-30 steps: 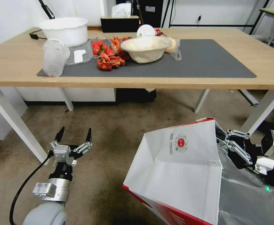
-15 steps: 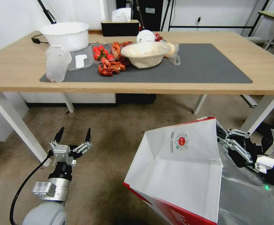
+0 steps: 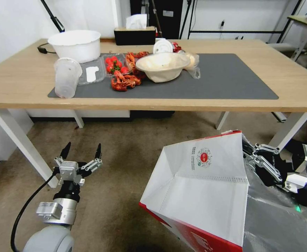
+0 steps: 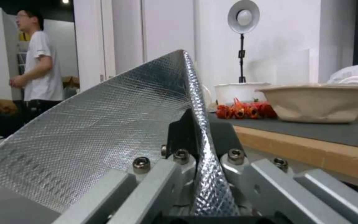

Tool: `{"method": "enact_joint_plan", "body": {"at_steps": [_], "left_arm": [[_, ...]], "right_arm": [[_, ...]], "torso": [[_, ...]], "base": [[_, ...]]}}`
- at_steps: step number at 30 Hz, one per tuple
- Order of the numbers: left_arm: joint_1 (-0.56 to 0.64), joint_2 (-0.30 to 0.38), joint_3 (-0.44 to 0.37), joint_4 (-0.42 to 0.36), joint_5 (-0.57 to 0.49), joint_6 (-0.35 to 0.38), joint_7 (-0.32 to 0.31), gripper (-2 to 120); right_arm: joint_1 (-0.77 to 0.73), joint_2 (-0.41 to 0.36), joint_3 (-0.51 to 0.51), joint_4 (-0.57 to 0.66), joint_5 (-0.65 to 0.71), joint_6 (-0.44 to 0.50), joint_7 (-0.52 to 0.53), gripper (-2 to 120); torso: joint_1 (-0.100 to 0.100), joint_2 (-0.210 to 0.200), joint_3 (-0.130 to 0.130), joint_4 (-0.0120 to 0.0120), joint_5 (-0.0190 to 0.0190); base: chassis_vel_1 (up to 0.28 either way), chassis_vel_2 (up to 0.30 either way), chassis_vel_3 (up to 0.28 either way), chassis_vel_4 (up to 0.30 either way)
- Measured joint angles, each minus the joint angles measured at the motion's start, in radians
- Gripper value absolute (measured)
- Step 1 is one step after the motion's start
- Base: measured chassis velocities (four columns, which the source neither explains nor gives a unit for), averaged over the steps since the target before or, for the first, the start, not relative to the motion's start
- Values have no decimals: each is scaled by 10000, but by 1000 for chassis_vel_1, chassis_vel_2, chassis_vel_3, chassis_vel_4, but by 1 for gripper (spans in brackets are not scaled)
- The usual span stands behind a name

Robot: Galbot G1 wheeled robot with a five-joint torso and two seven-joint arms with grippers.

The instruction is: Pick up the food delivery bag from the floor and place it on the table.

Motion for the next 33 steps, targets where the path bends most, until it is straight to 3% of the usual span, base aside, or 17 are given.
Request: {"method": "enact_joint_plan", "body": {"at_steps": [33], "left_arm": [[85,-53,4,-95,80,-36,43,100]], "right_arm": [[-2,119,-2,-19,-37,66,-191,0]], "torso": [[466,1323,860,0,-1]], "base": [[0,0,0,0]]}}
